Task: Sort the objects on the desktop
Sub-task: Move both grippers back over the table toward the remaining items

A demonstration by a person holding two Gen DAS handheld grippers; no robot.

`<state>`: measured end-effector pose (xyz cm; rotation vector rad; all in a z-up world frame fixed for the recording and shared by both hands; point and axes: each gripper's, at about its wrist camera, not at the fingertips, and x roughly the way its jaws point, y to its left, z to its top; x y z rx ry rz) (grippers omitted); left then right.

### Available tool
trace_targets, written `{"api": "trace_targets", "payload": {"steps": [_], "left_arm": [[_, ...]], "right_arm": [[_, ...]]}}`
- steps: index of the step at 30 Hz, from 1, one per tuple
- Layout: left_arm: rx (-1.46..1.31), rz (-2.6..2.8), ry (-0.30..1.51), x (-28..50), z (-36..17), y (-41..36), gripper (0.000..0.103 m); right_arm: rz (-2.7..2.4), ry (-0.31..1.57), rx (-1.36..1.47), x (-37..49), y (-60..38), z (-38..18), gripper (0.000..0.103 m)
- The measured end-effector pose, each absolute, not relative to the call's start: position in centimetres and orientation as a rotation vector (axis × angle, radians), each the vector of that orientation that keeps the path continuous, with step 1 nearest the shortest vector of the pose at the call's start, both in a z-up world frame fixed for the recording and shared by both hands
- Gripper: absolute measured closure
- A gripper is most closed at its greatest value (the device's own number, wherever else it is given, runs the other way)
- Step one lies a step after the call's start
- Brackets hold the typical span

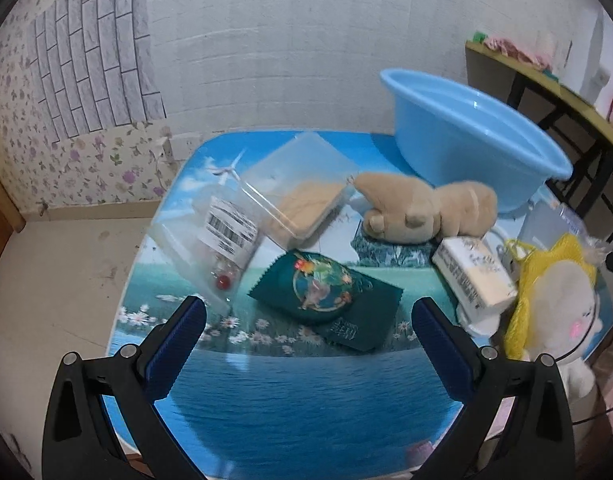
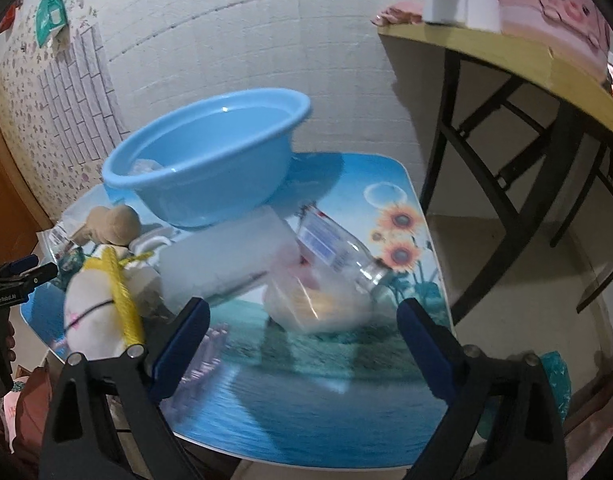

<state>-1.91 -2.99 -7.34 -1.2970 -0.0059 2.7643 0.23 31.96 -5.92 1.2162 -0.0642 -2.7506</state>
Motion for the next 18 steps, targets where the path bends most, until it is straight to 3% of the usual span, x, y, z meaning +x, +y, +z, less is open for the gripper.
{"api": "trace_targets", "payload": {"steps": [18], "left_arm": [[-1.334, 2.714, 0.054, -3.2, -9.5, -0.8, 0.001]], "right_arm": [[-2.736, -0.087, 1.288, -1.5, 32.5, -7.6, 0.007]]}}
